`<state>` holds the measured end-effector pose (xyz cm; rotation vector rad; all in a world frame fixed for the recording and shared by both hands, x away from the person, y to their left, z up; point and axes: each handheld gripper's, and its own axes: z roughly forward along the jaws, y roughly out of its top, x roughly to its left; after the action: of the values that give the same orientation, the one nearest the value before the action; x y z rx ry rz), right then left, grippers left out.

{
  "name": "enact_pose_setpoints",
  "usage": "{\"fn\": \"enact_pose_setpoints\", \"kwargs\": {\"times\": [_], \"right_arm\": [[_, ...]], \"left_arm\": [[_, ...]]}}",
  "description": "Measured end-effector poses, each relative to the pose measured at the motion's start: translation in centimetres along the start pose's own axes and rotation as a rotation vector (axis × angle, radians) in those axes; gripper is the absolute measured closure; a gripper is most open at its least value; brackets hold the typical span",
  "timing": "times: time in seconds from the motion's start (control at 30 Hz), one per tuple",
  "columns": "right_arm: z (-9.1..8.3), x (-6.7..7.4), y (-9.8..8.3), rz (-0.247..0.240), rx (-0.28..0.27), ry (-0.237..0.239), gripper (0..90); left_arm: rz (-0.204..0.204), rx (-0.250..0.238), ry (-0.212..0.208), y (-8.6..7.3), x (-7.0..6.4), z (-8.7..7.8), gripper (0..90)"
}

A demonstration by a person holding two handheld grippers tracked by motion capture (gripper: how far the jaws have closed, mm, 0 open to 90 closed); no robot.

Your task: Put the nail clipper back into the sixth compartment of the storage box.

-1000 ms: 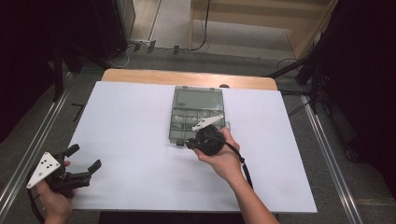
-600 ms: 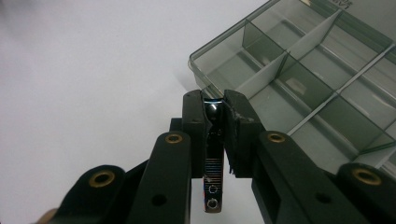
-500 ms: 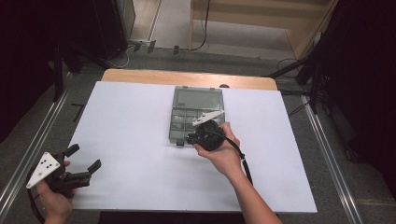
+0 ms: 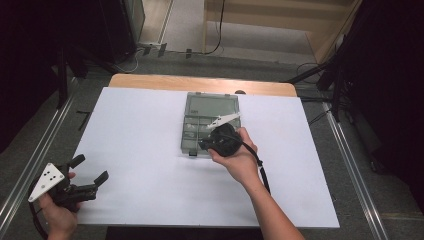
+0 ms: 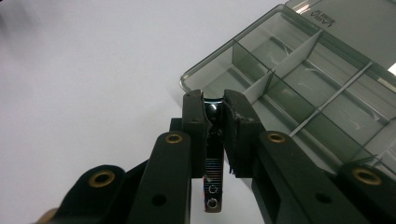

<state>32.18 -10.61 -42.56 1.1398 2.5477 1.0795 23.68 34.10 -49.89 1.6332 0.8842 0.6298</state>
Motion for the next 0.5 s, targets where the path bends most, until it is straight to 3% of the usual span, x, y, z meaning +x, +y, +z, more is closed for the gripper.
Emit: {"fn": "enact_pose_setpoints", "kwargs": {"times": [0.5], "right_arm": [[0.31, -0.54, 0.89, 0.008, -0.002, -0.017, 81.4]], "left_arm": [[-0.002, -0.001, 0.000, 0.00, 0.00, -0.02, 0.0]]}}
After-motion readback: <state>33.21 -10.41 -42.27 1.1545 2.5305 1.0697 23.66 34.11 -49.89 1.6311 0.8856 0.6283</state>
